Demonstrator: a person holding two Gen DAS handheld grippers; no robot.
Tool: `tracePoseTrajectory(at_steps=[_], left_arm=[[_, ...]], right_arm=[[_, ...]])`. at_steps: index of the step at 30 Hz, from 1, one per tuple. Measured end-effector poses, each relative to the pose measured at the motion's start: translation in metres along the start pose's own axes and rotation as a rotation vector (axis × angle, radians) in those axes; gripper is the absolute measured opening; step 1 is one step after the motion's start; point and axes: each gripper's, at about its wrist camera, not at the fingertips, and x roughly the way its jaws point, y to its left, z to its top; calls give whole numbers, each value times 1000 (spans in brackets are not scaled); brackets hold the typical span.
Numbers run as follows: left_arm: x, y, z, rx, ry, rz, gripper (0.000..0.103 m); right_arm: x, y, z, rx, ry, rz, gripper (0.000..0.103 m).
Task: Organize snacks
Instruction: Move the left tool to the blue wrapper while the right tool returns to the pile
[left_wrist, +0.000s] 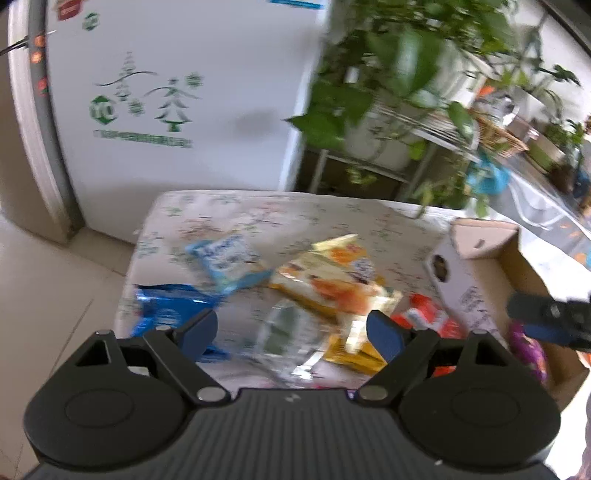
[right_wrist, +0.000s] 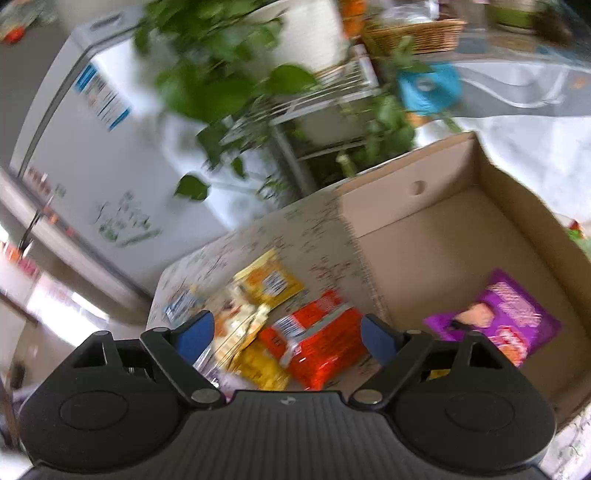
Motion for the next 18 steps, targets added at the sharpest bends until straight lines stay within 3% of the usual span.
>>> tracePoseTrajectory(at_steps=[8, 18], left_arm=[[18, 54, 8, -66, 29, 128, 88], [50, 78, 6, -122, 70, 152, 89]], right_arm=[[21, 28, -15, -131, 81, 122, 91], [42, 49, -40, -322, 150, 181, 91]])
